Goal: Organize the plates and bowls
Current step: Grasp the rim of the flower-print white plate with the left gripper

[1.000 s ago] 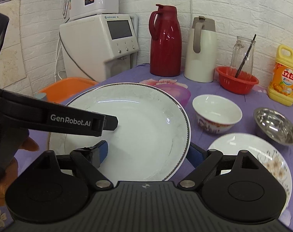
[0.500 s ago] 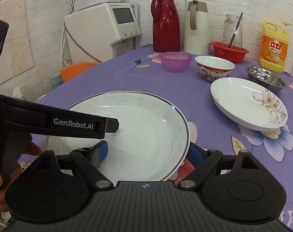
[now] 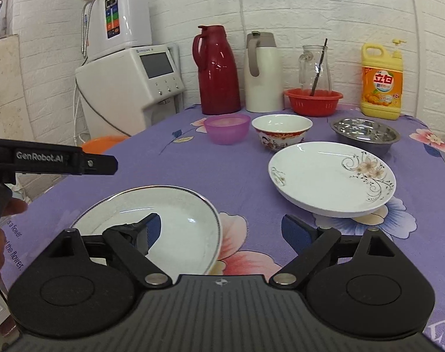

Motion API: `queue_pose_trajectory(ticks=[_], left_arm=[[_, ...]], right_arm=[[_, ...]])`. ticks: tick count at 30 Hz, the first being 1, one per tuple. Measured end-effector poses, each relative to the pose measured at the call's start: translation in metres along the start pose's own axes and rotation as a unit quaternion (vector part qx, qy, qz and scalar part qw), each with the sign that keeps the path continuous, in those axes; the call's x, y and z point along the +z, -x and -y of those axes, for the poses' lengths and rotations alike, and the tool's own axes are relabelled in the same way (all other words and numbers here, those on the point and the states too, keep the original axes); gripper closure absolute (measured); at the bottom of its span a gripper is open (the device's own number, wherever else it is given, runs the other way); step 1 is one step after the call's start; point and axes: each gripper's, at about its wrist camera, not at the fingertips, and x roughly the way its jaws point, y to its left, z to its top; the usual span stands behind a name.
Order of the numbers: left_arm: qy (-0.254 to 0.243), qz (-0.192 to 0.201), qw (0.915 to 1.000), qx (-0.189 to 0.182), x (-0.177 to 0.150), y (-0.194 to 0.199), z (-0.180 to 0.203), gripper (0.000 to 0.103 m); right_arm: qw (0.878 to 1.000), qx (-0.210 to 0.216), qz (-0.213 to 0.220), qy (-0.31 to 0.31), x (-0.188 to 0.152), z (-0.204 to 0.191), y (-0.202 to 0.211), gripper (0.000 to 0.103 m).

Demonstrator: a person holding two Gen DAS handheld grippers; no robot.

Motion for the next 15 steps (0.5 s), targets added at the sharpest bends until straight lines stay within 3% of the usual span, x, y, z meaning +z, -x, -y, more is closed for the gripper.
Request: queue_pose_trajectory(ticks=[6, 11, 15], left_arm=[[0.018, -0.057, 0.9965, -0.059, 0.007, -0.035, 0.033, 0.032], [0.026, -0.113, 0.9862, -0.118, 0.03, -0.079, 0.069, 0.032], [0.013, -0.133, 0.985, -0.11, 0.051, -0.112, 0.096, 0.032]], right_arm=[[0.998, -0.062, 0.003, -0.026, 0.01, 0.057, -0.005, 0.0], [0.994, -0.106, -0.009, -0.019, 0.035, 0.111, -0.029, 0.0], [0.994, -0.108, -0.023, -0.026, 0.055, 0.146, -0.061, 0.0]])
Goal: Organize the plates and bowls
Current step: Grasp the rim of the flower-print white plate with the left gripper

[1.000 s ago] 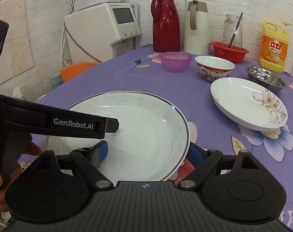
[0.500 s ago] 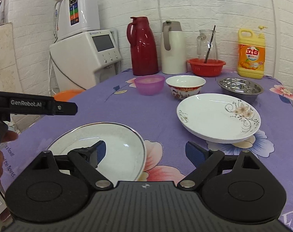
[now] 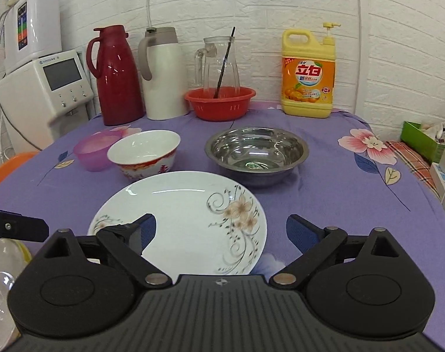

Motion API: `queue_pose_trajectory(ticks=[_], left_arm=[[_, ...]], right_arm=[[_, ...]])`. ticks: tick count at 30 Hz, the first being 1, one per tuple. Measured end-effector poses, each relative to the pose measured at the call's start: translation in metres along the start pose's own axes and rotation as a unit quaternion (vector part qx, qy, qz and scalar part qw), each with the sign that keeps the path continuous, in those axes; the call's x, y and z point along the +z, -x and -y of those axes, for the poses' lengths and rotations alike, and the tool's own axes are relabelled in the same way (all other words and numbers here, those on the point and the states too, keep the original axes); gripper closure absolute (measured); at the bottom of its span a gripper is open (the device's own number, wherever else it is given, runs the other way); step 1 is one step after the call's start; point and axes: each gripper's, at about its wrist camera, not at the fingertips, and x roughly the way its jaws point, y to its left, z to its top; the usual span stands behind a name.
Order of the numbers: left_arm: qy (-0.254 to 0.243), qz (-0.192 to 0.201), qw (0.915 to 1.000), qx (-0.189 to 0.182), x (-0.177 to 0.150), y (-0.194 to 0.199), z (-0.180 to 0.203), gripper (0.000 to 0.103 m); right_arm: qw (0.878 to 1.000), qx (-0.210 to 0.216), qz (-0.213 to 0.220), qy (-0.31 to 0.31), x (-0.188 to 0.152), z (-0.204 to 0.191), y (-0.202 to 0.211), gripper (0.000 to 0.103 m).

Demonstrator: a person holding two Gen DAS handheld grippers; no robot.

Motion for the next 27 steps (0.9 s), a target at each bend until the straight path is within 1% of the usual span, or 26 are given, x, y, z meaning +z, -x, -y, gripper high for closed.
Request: queue_pose_trajectory(ticks=[2, 6, 7, 10, 13, 16, 19, 21, 25, 27], left_arm=[[-0.006, -0.008, 0.9999, 0.008, 0.009, -0.014, 0.009, 0.032], [-0.031, -0.017, 0.9993, 0.014, 0.02, -0.042, 0.023, 0.032], [-0.037, -0.019, 0.999, 0.017, 0.022, -0.05, 0.026, 0.032], [-0.045, -0.028, 0.9985, 0.017, 0.027, -0.073, 0.031, 0.032], [-0.042, -0.046, 0.9979, 0.019, 0.03, -0.095, 0.033, 0.032], [-0.047, -0.051, 0.9973, 0.024, 0.029, -0.104, 0.035, 0.032], [-0.061, -0.043, 0.9966, 0.037, 0.027, -0.107, 0.038, 0.032], [-0.069, -0.041, 0.9958, 0.044, 0.027, -0.109, 0.04, 0.032], [-0.072, -0.048, 0.9952, 0.046, 0.029, -0.109, 0.04, 0.031], [-0.065, -0.054, 0.9954, 0.045, 0.032, -0.109, 0.039, 0.031]], right_arm=[[1.0, -0.008, -0.01, -0.006, 0.002, 0.011, -0.018, 0.0], [0.998, 0.005, -0.033, -0.044, -0.009, 0.028, -0.03, 0.0], [0.998, 0.005, -0.037, -0.043, -0.011, 0.027, -0.029, 0.0], [0.999, -0.007, -0.026, -0.027, -0.011, 0.022, -0.025, 0.0], [0.999, 0.002, -0.034, -0.027, -0.011, 0.02, -0.029, 0.0], [0.998, 0.008, -0.05, -0.025, -0.013, 0.018, -0.036, 0.0], [0.998, 0.009, -0.054, -0.01, -0.014, 0.012, -0.039, 0.0], [0.998, 0.01, -0.055, -0.011, -0.014, 0.011, -0.04, 0.0], [0.998, 0.004, -0.058, -0.015, -0.012, 0.013, -0.041, 0.0], [0.998, 0.004, -0.06, -0.014, -0.012, 0.013, -0.042, 0.0]])
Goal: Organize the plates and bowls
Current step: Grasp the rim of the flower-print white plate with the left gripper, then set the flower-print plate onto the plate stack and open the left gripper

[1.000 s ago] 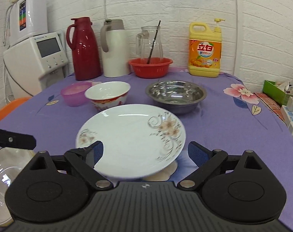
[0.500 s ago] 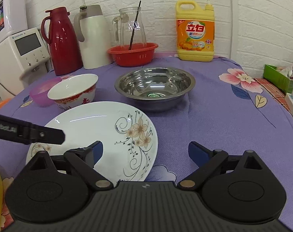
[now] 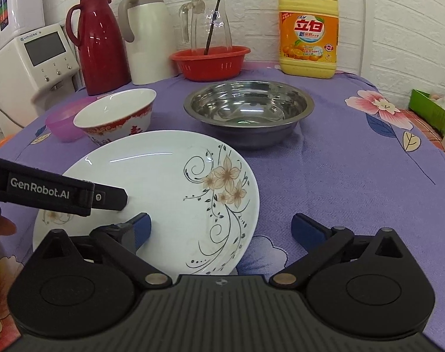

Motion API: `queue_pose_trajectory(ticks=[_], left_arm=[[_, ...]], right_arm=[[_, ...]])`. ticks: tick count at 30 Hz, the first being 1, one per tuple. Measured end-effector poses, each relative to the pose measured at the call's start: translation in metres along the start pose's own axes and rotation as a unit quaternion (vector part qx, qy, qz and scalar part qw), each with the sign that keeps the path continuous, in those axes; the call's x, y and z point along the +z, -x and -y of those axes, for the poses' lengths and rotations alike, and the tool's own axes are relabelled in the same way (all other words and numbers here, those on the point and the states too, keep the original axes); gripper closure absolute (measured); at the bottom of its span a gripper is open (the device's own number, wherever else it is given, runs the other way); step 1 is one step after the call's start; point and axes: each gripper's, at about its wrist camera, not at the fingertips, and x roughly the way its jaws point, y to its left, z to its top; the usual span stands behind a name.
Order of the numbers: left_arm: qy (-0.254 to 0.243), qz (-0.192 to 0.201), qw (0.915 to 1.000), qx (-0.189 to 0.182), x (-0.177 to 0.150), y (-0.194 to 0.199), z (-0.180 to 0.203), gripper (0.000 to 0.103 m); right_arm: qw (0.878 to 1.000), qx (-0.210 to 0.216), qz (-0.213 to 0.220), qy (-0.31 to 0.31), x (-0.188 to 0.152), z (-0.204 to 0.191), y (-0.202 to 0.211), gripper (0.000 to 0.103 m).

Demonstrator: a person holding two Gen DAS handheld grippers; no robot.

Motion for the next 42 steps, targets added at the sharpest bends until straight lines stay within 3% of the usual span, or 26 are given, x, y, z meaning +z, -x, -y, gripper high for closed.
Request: queue_pose_trajectory(ticks=[4, 8, 10, 14, 15, 23, 29, 33, 38, 42], left_arm=[[0.022, 0.001, 0.9996, -0.02, 0.001, 0.002, -0.002, 0.032], [-0.012, 0.013, 0.9998, 0.005, -0.003, -0.003, 0.014, 0.034], [-0.016, 0.017, 0.9997, 0.0, -0.006, -0.003, 0.02, 0.034], [-0.003, 0.006, 1.0, 0.005, -0.005, 0.0, 0.024, 0.034], [0.001, 0.008, 1.0, 0.002, -0.005, 0.004, 0.024, 0.038], [0.004, 0.049, 0.9988, -0.008, -0.009, 0.06, 0.013, 0.038], [0.036, 0.074, 0.9964, -0.016, -0.047, 0.113, -0.028, 0.038], [0.047, 0.093, 0.9944, 0.02, -0.086, 0.146, -0.063, 0.038], [0.073, 0.098, 0.9906, 0.061, -0.132, 0.171, -0.102, 0.038], [0.086, 0.098, 0.9893, 0.066, -0.162, 0.179, -0.119, 0.038]], right_arm=[[1.0, 0.001, -0.006, -0.007, 0.0, 0.0, 0.004, 0.0], [1.0, 0.018, 0.0, 0.016, -0.003, -0.01, 0.003, 0.0], [0.999, 0.04, 0.009, 0.029, -0.003, -0.017, 0.005, 0.0], [0.999, 0.029, 0.013, 0.019, -0.002, -0.018, 0.008, 0.0], [0.999, 0.029, 0.012, 0.009, -0.001, -0.018, 0.011, 0.0], [0.998, 0.019, 0.061, 0.017, 0.001, -0.045, 0.053, 0.0], [0.995, 0.029, 0.082, 0.053, -0.01, -0.09, 0.092, 0.0], [0.992, 0.055, 0.082, 0.078, -0.03, -0.135, 0.108, 0.0], [0.989, 0.101, 0.052, 0.092, -0.056, -0.179, 0.111, 0.0], [0.987, 0.117, 0.03, 0.107, -0.071, -0.2, 0.112, 0.0]])
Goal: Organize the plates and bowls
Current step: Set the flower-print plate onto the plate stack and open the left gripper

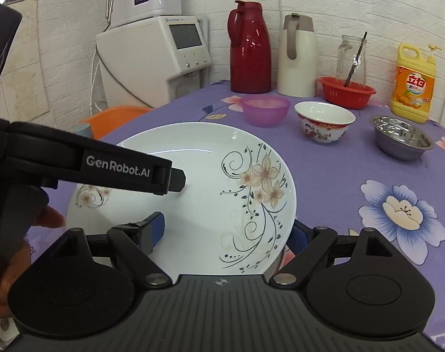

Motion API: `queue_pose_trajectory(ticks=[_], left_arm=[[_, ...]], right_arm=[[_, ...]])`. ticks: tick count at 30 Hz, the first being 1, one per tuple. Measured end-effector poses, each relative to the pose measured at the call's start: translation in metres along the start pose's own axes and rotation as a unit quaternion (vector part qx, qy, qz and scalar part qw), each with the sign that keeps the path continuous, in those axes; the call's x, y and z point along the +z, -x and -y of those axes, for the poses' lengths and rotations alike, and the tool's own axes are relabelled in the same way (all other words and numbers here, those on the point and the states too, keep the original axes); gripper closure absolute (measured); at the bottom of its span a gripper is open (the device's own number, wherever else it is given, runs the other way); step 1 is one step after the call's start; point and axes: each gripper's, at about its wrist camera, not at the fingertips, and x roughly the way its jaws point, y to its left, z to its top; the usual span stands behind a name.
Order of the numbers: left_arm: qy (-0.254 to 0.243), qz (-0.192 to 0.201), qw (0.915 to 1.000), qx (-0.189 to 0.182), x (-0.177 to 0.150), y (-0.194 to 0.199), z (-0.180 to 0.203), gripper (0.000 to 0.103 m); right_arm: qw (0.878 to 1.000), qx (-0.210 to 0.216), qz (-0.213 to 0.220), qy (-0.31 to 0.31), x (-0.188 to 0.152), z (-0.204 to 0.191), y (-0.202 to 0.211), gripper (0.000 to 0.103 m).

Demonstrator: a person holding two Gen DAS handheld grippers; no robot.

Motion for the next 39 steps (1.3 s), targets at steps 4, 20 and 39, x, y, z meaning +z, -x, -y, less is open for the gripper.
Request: queue_pose_trajectory(ticks=[4, 20, 39], left_arm=[[0.015, -0.008, 0.9997, -0.017, -0.012, -0.008, -0.01, 0.038], [0.021, 0.023, 0.9988, -0.037, -0.009, -0.001, -0.017, 0.034], [-0.002, 0.006, 0.9958, -0.092, 0.017, -0.01, 0.029, 0.033]], right_arm=[[1.0, -0.015, -0.008, 0.018, -0.007, -0.012, -0.004, 0.0], [0.999, -0.034, 0.023, -0.004, -0.009, 0.001, 0.006, 0.0], [0.992, -0.066, 0.064, -0.089, -0.012, 0.084, 0.029, 0.0]])
